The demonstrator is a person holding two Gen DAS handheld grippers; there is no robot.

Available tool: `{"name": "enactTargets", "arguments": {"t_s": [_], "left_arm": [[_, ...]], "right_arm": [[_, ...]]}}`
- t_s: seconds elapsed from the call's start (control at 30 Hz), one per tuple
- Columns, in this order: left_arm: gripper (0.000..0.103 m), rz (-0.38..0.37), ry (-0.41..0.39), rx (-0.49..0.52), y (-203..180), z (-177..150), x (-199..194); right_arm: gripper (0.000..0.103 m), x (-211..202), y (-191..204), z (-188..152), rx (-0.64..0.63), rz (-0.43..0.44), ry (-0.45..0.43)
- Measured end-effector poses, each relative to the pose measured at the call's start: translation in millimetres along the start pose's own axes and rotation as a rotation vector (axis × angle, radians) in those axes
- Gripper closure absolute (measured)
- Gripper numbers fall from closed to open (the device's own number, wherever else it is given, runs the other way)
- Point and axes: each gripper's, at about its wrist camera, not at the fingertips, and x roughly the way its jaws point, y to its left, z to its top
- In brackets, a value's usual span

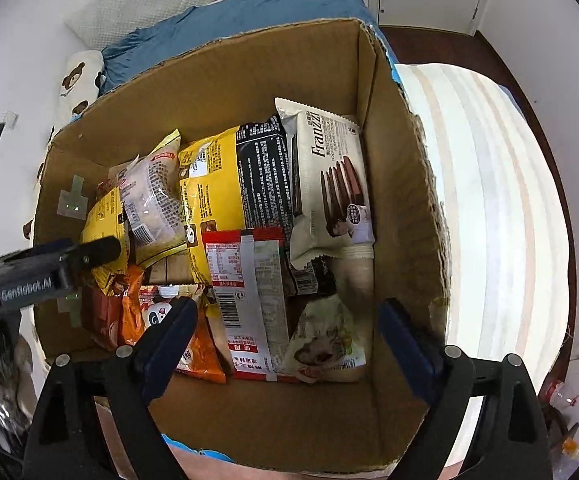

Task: Organize snacks
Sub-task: 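Carry both packets into the box and open both tools, then withdraw both tools from the box toward the last snacks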

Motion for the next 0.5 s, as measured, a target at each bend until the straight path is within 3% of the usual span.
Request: {"name": "enactTargets", "arguments": {"t_s": [0.5], "left_arm": [[0.010, 0.037, -0.279, -0.014, -9, -73, -81]], "right_arm": [[0.009, -38, 21, -49, -0.089, -0.030, -0.139]]}}
